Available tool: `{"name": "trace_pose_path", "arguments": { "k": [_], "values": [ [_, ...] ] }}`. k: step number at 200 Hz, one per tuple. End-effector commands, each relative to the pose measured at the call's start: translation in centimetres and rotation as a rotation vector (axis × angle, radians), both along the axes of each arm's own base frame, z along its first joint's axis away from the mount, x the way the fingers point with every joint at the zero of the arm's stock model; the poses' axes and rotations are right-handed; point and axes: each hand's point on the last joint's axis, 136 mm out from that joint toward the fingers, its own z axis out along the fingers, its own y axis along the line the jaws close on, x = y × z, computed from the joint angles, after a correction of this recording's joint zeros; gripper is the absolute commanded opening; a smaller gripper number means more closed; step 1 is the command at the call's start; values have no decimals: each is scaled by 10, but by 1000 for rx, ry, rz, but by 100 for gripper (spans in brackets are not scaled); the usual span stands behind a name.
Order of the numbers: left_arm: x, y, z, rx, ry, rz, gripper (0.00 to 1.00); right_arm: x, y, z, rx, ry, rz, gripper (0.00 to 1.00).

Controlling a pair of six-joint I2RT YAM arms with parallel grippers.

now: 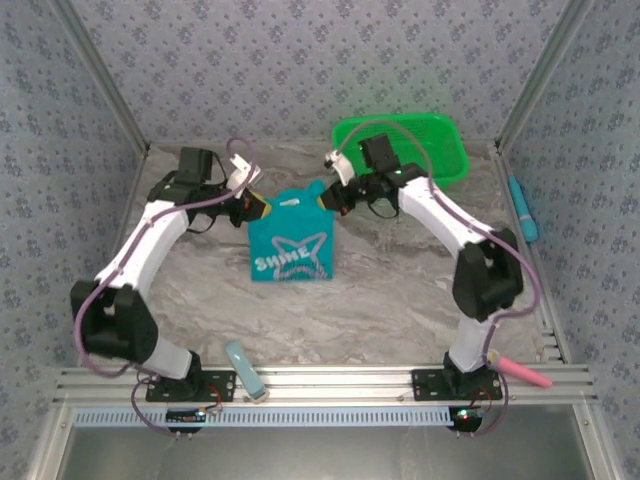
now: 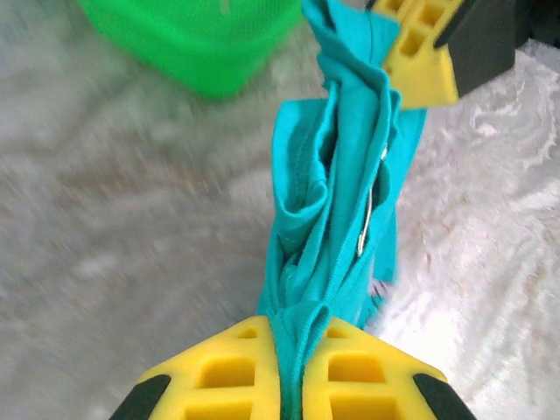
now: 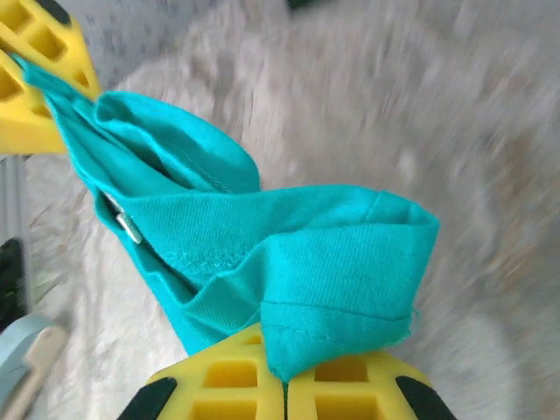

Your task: Fold the inside-out t-shirt

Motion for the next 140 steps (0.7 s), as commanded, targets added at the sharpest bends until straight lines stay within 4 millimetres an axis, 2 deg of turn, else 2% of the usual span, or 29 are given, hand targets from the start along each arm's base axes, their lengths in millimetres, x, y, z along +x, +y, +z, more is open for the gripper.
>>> {"name": "trace_pose_path", "arguments": {
  "k": [1,11,19,28,31,44,62,82,92,102,118,140],
  "values": [
    [-10,-8,35,42,-333,-58,0,2,-17,45,-57,-393,20,0],
    [-23,-11,27,86,-429,-84,0,-15,-18,44,-93,-518,80,0],
    [-38,-17,12,119,-486,-126,0,-32,-19,36,-142,-612,154,0],
    [-52,-23,-6,139,-523,-152,0,-54,-23,15,-211,-669,252,0],
    [-58,-24,-12,141,-530,-158,0,-64,-26,-3,-238,-655,285,0],
    [-80,-33,-40,167,-547,-188,0,-90,-37,-44,-318,-621,362,0],
    [-120,-50,-92,230,-538,-281,0,-130,-54,-98,-449,-558,463,0],
    [-150,-59,-130,316,-469,-335,0,-168,-70,-136,-535,-498,568,0],
    [-163,-61,-142,332,-420,-364,0,-180,-77,-144,-542,-453,575,0],
    [-169,-63,-147,315,-367,-351,0,-190,-82,-146,-527,-412,575,0],
    [-176,-68,-139,257,-317,-350,0,-203,-87,-139,-476,-336,568,0],
    [-212,-78,-130,178,-197,-534,0,-218,-96,-138,-497,-270,595,0]
  ]
}}
